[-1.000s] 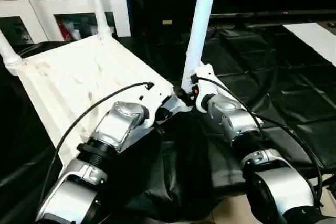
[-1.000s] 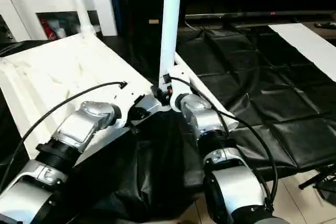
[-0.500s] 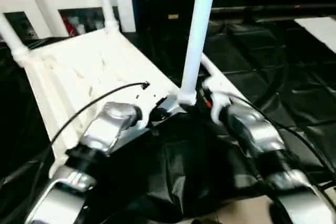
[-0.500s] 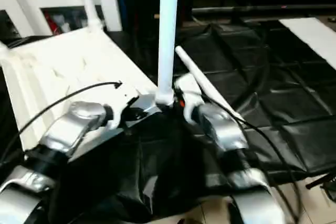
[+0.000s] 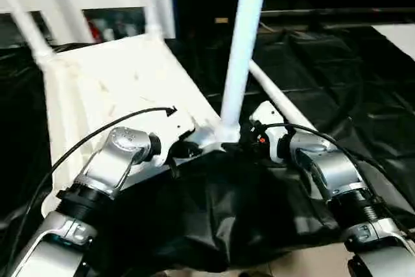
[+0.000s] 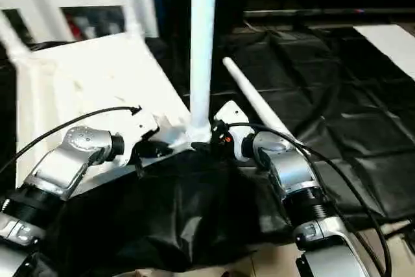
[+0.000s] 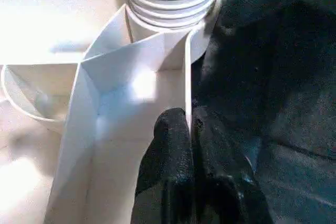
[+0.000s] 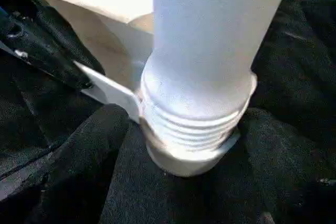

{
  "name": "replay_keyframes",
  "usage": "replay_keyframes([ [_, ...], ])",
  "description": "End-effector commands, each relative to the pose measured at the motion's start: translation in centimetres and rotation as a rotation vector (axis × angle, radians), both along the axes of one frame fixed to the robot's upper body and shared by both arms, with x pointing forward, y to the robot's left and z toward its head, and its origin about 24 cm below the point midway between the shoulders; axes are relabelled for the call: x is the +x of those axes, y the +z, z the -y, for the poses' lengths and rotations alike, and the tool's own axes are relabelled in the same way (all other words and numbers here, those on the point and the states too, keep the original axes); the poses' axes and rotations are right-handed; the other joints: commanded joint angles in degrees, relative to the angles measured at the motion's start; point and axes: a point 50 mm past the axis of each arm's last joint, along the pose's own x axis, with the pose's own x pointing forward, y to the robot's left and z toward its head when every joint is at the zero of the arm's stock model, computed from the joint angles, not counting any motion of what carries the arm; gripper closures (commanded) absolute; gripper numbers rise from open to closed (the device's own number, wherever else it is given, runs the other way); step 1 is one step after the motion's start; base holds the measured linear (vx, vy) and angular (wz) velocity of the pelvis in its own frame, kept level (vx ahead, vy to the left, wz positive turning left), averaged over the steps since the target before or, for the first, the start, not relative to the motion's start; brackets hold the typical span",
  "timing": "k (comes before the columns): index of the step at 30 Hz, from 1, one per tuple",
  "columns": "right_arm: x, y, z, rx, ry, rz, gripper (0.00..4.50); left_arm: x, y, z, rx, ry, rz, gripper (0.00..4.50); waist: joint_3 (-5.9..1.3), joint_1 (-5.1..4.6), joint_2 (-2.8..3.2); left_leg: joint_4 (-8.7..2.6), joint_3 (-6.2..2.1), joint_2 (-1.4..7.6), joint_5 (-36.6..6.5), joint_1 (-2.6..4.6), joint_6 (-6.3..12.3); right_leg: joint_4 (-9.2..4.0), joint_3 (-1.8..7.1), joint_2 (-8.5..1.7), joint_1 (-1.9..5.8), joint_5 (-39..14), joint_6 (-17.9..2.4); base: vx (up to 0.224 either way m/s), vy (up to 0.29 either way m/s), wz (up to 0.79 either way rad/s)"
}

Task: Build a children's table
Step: Insert table leg to table base, then rotate leg to tighten

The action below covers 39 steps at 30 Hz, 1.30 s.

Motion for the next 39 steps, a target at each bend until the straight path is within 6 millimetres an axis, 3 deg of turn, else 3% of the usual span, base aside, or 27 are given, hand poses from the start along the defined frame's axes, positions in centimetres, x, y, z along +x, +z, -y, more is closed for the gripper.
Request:
replay_keyframes([
  [1,-0.2,0.3,0.3,-0.023,0.011,0.013,0.73,-0.2,1.2,0.9,-0.039,-0.077,0.044,4.5,-4.24,-0.02,0.2,-3.22,0.7,0.7,-1.6,-0.37,4.09,-2.99,3.35,-2.72,4.67,-2.6,-13.3,0.0,0.0,0.0],
  [22,0.7,-0.6,-1.2,-0.006,0.035,0.021,0.73,-1.2,1.0,1.3,-0.043,-0.156,0.027,4.5,-4.45,0.15,0.11,-2.96,0.64,0.63,-1.5,-0.53,3.68,-2.57,3.29,-2.75,4.75,-2.2,-13.7,0.0,0.0,0.0],
  [27,0.8,-0.7,-1.3,0.003,0.041,0.024,1.16,-1.4,0.9,1.2,-0.039,-0.155,0.023,4.5,-4.49,0.09,-0.15,-2.87,0.69,0.58,-1.0,-0.57,4.42,-2.51,3.25,-2.73,4.8,-1.4,-14.0,0.0,0.0,0.0],
  [34,0.8,-1.1,-1.4,0.021,0.03,0.014,1.65,-1.4,0.6,1.1,-0.033,-0.144,0.019,4.5,-4.48,-0.05,0.07,-2.84,0.65,0.59,-1.4,-0.58,4.26,-2.48,3.25,-2.75,4.78,-2.4,-14.0,0.0,0.0,0.0],
  [39,0.8,-2.0,-1.7,0.092,-0.066,-0.019,1.73,-0.7,0.5,1.6,-0.059,-0.063,0.023,4.5,-4.36,-0.18,-0.04,-2.87,0.7,0.59,-2.3,-0.56,3.84,-2.76,3.29,-2.8,4.71,-4.0,-13.7,0.0,0.0,0.0],
])
